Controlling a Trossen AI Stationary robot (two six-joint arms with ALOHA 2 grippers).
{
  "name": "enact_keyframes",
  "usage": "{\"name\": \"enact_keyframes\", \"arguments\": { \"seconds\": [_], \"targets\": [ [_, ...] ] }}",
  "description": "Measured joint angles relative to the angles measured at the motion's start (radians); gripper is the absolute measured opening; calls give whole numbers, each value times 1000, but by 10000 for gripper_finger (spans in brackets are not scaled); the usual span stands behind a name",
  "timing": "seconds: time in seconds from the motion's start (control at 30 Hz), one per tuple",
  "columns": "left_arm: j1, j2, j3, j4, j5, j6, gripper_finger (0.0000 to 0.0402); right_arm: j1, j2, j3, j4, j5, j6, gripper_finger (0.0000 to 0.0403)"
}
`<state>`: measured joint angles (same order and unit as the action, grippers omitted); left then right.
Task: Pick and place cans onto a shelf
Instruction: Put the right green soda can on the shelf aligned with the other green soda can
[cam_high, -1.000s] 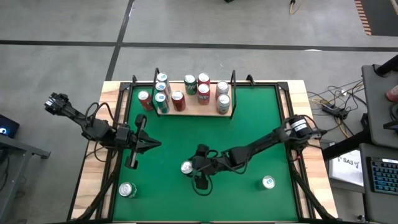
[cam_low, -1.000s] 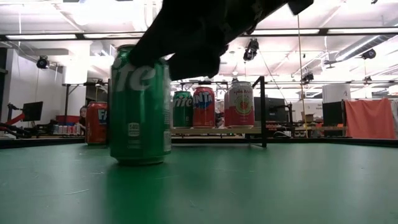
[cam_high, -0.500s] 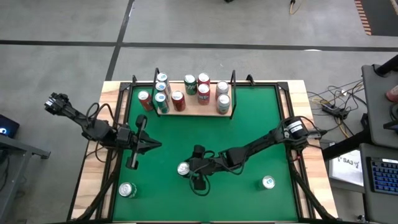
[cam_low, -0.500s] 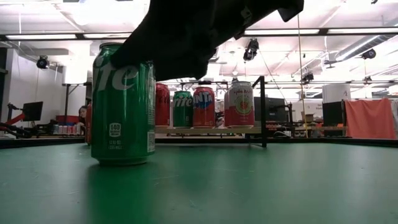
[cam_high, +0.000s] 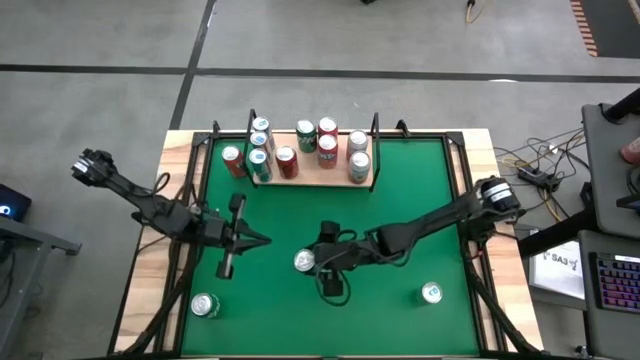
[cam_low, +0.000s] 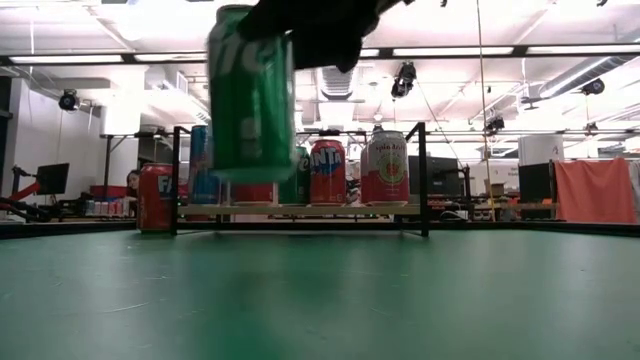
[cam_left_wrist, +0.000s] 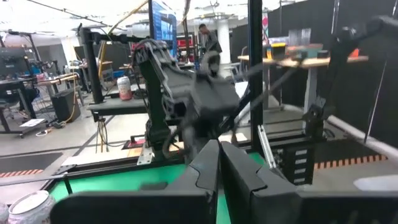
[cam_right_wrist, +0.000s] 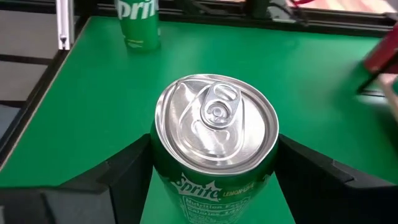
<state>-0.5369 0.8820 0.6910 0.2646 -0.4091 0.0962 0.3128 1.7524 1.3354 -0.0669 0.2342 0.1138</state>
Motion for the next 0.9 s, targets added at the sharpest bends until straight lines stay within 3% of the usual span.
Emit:
{"name": "enact_keyframes", "arguments": {
  "seconds": [0.47,0.77,0.9],
  "targets": [
    [0,87,0,-53,0,51,0,-41,-189,0,-124,1,-116,280],
    [9,159,0,-56,-46,79,2,-118,-207,0,-135,-58,-173,281],
    [22,164,0,-68,-68,77,26,-156,-207,0,-131,-61,-205,281]
  ]
}}
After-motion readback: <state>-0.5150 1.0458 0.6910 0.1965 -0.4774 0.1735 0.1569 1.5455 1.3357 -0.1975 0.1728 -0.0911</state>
